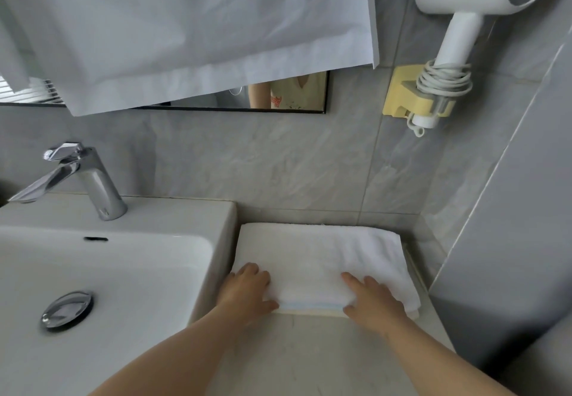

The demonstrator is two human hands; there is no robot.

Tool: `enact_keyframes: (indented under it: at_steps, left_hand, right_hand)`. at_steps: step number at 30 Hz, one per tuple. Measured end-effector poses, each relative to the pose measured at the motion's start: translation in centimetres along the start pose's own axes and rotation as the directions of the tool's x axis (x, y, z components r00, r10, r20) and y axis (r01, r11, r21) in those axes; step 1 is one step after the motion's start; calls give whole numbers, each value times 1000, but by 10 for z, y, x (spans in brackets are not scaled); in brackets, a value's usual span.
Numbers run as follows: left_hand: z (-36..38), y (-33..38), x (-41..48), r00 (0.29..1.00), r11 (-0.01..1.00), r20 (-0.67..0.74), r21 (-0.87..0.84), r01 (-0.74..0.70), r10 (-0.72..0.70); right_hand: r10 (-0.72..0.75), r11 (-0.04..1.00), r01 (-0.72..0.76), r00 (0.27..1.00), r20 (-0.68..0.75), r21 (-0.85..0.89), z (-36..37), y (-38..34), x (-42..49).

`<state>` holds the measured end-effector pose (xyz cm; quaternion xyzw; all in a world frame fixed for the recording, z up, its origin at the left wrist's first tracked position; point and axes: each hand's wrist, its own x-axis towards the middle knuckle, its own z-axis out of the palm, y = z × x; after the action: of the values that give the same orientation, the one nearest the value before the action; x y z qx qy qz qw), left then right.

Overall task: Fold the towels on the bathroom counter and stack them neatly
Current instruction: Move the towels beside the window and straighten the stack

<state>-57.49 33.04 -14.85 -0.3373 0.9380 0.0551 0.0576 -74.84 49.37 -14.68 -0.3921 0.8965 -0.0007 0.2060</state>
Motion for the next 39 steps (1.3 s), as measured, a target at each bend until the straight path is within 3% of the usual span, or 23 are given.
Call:
enact_keyframes:
  at_steps: [4, 11, 15, 21, 25, 30, 32, 36, 39]
  left_hand:
    - [2, 4, 8, 1000, 999, 7, -20, 26, -26]
    - [4, 4, 11, 999, 989, 45, 146, -6, -1]
    - [1, 5, 10, 1000, 980, 5, 197, 14, -15]
    - [-13, 2, 10, 975, 986, -150, -55, 157, -163]
    - [-12, 5, 12, 919, 901, -173, -326, 286, -354]
    - [-23, 17, 16, 795, 560, -92, -758, 335, -599]
    - [-32, 27, 17, 762, 376, -17, -877, 300, -647]
    - [-46, 32, 31, 730, -26, 184, -975, 223, -658]
    - [-56, 26, 37, 713, -278, 301, -948, 152, -634]
  right_hand:
    - [-4, 998, 3, 1000, -26, -55, 2, -3, 8]
    - [-4, 998, 2, 999, -32, -61, -1, -5, 9]
    - [2, 987, -29, 986, -169, -156, -5, -3, 1]
    - [172, 969, -226, 906, -386, -99, -20, 14, -10]
    - [311, 941, -337, 848, -430, 17, -22, 23, -16]
    - [450, 881, -326, 800, -397, 343, -22, 28, -12]
    - [496, 779, -263, 814, -302, 569, -18, 31, -5]
    - [611, 334, -196, 790, -53, 922, -23, 31, -1]
    - [648, -46, -57, 758, 73, 997, -28, 36, 3]
